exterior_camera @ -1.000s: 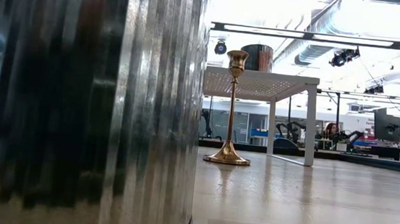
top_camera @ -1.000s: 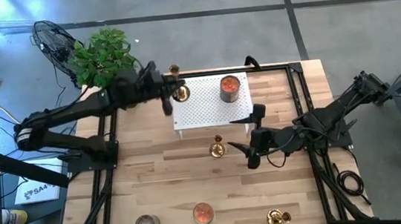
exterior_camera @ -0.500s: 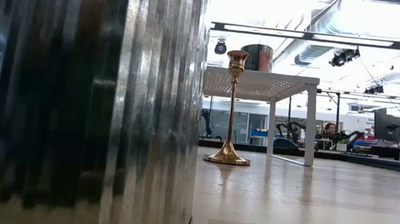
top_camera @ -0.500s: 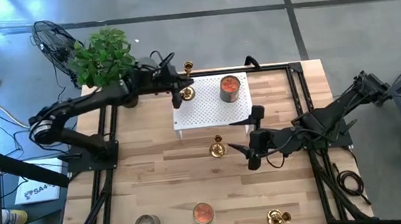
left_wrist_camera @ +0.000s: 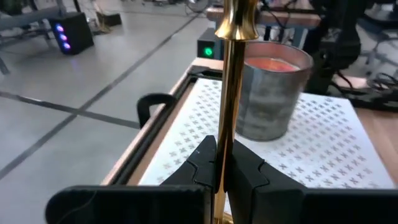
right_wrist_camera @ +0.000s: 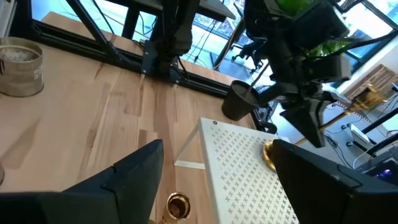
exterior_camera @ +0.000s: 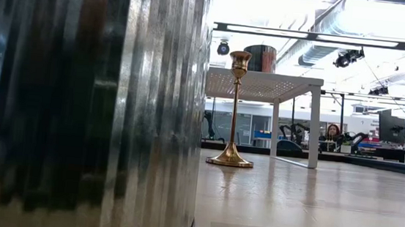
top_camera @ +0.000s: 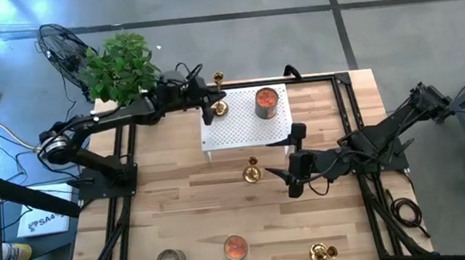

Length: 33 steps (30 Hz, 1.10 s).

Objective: Pick & Place candle stick holders
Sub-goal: Put the middle right gold holder on the shelf

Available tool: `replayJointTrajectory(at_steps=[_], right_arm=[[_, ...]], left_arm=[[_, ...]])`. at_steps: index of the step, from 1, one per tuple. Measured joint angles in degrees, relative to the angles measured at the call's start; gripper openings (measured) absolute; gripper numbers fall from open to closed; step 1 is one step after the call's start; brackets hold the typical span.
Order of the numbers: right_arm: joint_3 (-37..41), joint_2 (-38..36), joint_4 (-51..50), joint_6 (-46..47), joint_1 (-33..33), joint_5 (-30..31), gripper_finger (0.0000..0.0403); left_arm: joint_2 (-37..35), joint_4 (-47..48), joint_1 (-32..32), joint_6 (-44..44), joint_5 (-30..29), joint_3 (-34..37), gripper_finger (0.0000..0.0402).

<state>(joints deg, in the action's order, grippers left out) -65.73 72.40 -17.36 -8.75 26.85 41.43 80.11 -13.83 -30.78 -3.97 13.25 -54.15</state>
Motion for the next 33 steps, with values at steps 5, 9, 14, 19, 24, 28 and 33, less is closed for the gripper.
replayJointTrajectory(at_steps=[5, 9, 14, 19, 24, 28, 33], right_arm=[[0.0, 0.0, -0.5, 0.8, -0.2, 0.0, 0.0294], [0.0, 0.0, -1.0, 0.9, -0.2, 0.2, 0.0294], [0.0, 0.0, -1.0, 1.1, -0.2, 0.1, 0.0294], [0.0, 0.0, -1.0, 1.2, -0.2, 0.1, 0.0294], [0.0, 0.0, -1.0, 1.3, -0.2, 0.2, 0.0294], [0.0, 0.0, -1.0, 1.3, -0.2, 0.2, 0.0294], [0.0, 0.0, -1.0, 1.4, -0.2, 0.0, 0.0294]], left_arm=[[-0.4, -3.3, -0.9, 1.0, -1.5, 2.4, 0.0013], [-0.6, -3.1, -1.2, 1.2, -1.4, 2.5, 0.0013], [-0.6, -2.9, -1.2, 1.2, -1.4, 2.5, 0.0013], [-0.6, -2.3, -1.2, 2.0, -2.1, 2.5, 0.0019], [-0.6, -1.9, -1.1, 3.0, -2.2, 2.5, 0.0026], [-0.6, -1.7, -1.1, 4.2, -2.3, 2.6, 0.0027], [-0.6, -1.8, -1.1, 4.5, -2.2, 2.6, 0.0028]])
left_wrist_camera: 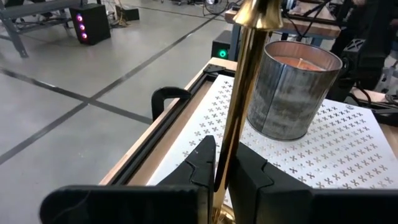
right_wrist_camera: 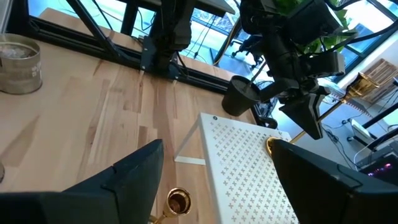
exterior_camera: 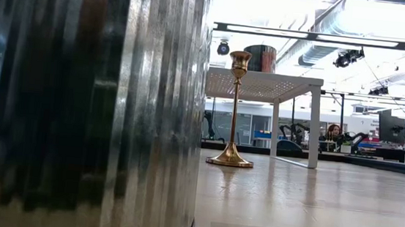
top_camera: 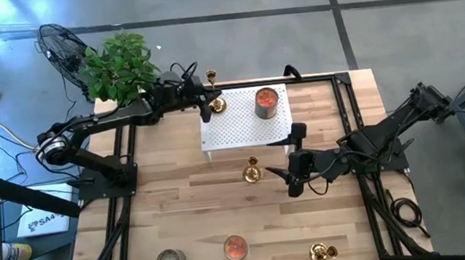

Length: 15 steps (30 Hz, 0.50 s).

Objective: Pick & Place candle stick holders
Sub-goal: Put the middle right gold holder on the shelf

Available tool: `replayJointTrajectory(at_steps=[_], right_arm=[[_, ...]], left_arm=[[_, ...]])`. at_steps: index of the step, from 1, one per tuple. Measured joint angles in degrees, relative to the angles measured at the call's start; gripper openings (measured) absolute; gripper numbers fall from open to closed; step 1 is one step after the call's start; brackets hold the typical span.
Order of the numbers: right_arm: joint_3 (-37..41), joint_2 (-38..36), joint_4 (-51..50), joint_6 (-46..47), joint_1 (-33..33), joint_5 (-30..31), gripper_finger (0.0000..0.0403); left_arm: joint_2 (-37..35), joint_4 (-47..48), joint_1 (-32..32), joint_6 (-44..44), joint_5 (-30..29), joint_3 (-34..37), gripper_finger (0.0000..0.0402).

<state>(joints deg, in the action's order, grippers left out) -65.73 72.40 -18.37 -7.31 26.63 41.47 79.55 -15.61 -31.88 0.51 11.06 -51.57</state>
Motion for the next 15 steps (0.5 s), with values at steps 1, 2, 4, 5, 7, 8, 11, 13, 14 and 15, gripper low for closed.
replayJointTrajectory(at_steps=[1, 2, 4, 5, 7, 8, 11, 13, 14, 15], right_arm=[[0.0, 0.0, 0.0, 0.0, 0.0, 0.0, 0.0294], [0.0, 0.0, 0.0, 0.0, 0.0, 0.0, 0.0294], [0.0, 0.0, 0.0, 0.0, 0.0, 0.0, 0.0294], [0.0, 0.0, 0.0, 0.0, 0.0, 0.0, 0.0294], [0.0, 0.0, 0.0, 0.0, 0.0, 0.0, 0.0294], [0.0, 0.0, 0.0, 0.0, 0.0, 0.0, 0.0294], [0.0, 0.0, 0.0, 0.0, 0.0, 0.0, 0.0294], [0.0, 0.0, 0.0, 0.0, 0.0, 0.0, 0.0294], [0.0, 0.0, 0.0, 0.0, 0.0, 0.0, 0.0294], [0.0, 0.0, 0.0, 0.0, 0.0, -0.1, 0.0294]], left_arm=[[0.0, -0.1, 0.0, 0.0, 0.3, 0.0, 0.0028], [0.0, -0.1, 0.0, 0.0, 0.6, 0.0, 0.0029], [0.0, -0.3, 0.0, 0.0, 0.9, 0.0, 0.0029], [0.0, -0.3, 0.0, 0.1, 1.0, 0.0, 0.0029], [0.0, -0.3, 0.0, 0.2, 1.6, 0.1, 0.0029], [0.0, -0.3, 0.0, 0.3, 2.2, 0.0, 0.0029], [0.0, -0.4, 0.0, 2.1, 3.4, 0.1, 0.0029], [0.0, -0.5, 0.0, 3.9, 3.5, 0.1, 0.0034], [0.0, -0.5, 0.0, 4.3, 3.5, 0.1, 0.0039], [0.0, -0.4, 0.0, 4.5, 3.4, 0.1, 0.0046]])
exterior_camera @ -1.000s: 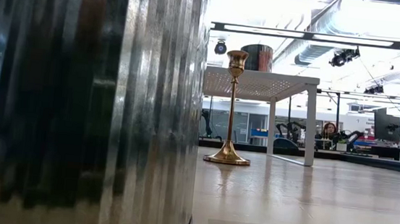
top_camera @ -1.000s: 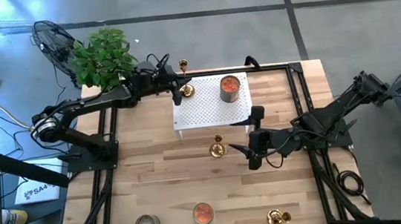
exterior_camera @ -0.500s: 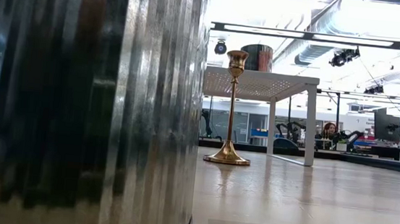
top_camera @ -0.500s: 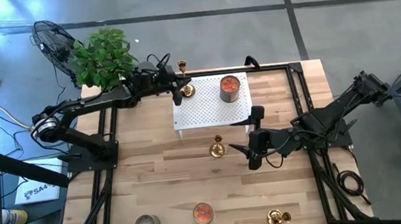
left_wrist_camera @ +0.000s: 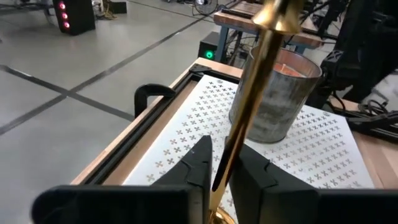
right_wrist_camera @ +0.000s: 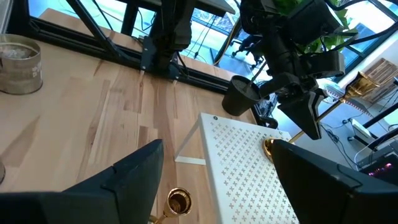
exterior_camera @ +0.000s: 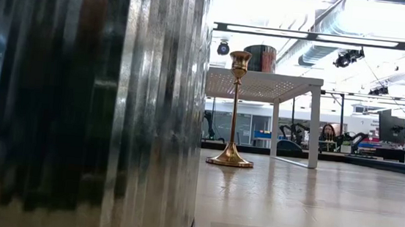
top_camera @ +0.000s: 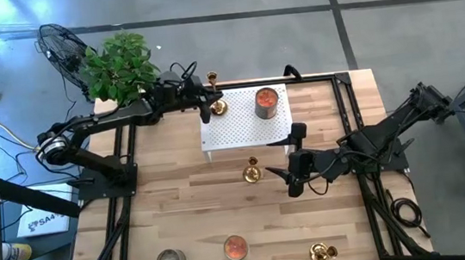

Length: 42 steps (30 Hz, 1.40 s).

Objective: Pick & Place candle stick holders
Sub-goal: Put the middle right gold holder on the shelf, then put the brown candle on the shelf

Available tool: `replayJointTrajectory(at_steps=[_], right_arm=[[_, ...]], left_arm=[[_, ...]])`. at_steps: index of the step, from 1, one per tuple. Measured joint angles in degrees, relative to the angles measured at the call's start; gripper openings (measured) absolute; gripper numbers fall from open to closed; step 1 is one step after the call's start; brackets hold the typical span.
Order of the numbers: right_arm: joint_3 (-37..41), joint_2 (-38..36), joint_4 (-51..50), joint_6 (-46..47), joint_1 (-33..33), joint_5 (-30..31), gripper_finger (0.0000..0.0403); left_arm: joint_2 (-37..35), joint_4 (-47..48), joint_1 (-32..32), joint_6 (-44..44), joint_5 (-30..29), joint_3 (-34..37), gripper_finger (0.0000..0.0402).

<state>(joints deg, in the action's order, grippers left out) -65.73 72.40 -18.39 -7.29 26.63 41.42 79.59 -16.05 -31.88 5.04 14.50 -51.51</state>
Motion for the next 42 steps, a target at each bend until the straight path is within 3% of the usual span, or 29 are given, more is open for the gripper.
replayJointTrajectory(at_steps=[12, 18, 26, 34, 39, 42], right_arm=[[0.0, 0.0, 0.0, 0.0, 0.0, -1.8, 0.0294], [0.0, 0.0, 0.0, 0.0, 0.0, -1.8, 0.0294], [0.0, 0.0, -0.6, 0.0, 0.0, -1.8, 0.0294], [0.0, 0.0, -1.3, 0.0, 0.0, -1.4, 0.0294], [0.0, 0.0, -1.4, -0.2, 0.0, -1.3, 0.0294], [0.0, 0.0, -1.6, -0.2, 0.0, -1.2, 0.0294]], left_arm=[[0.0, 0.7, 0.0, -0.2, 0.4, 0.0, 0.0177], [0.0, 1.3, 0.0, -0.7, 0.4, 0.0, 0.0221], [-1.3, 3.6, 0.0, -0.9, 0.4, 0.0, 0.0237], [-7.3, 13.8, 0.0, -3.4, 0.2, -0.1, 0.0237], [-11.0, 20.2, 0.5, -3.2, 5.3, -0.1, 0.0237], [-12.7, 24.9, 0.9, -3.6, 12.0, -0.1, 0.0238]])
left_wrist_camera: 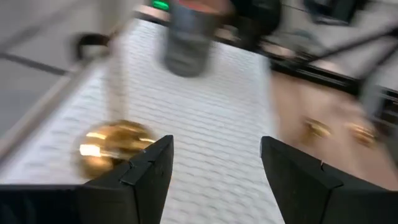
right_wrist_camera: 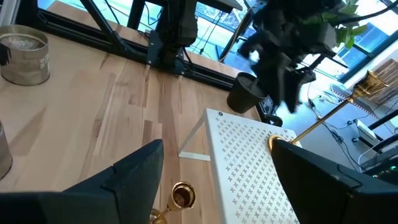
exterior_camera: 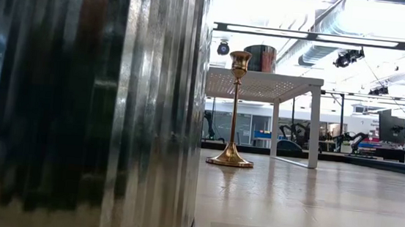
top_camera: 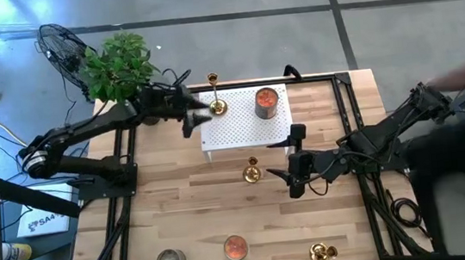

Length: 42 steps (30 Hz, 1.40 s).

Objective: Pick & Place candle stick holders
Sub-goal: Put the brown candle on the shelf

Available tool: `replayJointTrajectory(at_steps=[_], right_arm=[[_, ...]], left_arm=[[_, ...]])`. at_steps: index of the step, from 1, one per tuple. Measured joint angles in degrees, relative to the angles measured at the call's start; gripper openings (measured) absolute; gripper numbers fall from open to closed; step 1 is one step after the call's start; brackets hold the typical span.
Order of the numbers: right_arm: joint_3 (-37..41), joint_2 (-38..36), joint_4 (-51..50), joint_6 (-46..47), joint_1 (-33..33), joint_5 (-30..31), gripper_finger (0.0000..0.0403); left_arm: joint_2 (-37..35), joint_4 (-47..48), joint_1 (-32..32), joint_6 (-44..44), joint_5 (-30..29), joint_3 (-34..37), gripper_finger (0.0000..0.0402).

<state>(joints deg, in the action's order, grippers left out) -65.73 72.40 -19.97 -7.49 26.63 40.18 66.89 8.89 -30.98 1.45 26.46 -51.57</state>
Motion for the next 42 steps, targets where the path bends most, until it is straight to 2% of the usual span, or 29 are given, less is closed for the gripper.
replayJointTrajectory(at_steps=[4, 7, 15, 21, 24, 28, 34, 42], right_arm=[[0.0, 0.0, 0.1, 0.0, 0.0, 0.0, 0.0294], [0.0, 0.0, 0.1, 0.0, 0.0, 0.0, 0.0294], [0.0, 0.0, 0.1, 1.3, 0.0, -0.1, 0.0294], [0.0, 0.0, 0.0, 1.7, 0.0, -0.5, 0.0294], [0.0, 0.0, 0.0, 2.5, 0.0, -0.5, 0.0294], [0.0, 0.0, 0.0, 2.6, 0.0, -0.5, 0.0294], [0.0, 0.0, -0.4, 3.8, 0.0, -0.5, 0.0294], [0.0, 0.0, -2.2, 6.0, 0.0, -1.0, 0.0294]], left_arm=[[-0.9, 5.8, -0.1, -1.7, 12.9, 0.0, 0.0238], [-1.2, 10.3, -0.1, -2.9, 18.9, 0.0, 0.0238], [-1.2, 18.4, 1.4, -5.5, 18.4, 0.0, 0.0238], [-1.2, 18.1, 4.9, -6.0, 27.3, 0.0, 0.0238], [-1.2, 19.0, 7.3, -6.1, 27.4, 0.0, 0.0238], [-1.2, 21.7, 10.8, -4.1, 21.0, 0.0, 0.0238], [-2.0, 23.2, 18.2, 5.3, 4.1, 0.0, 0.0237], [-12.8, 27.5, 33.8, 14.7, -13.6, 0.0, 0.0237]])
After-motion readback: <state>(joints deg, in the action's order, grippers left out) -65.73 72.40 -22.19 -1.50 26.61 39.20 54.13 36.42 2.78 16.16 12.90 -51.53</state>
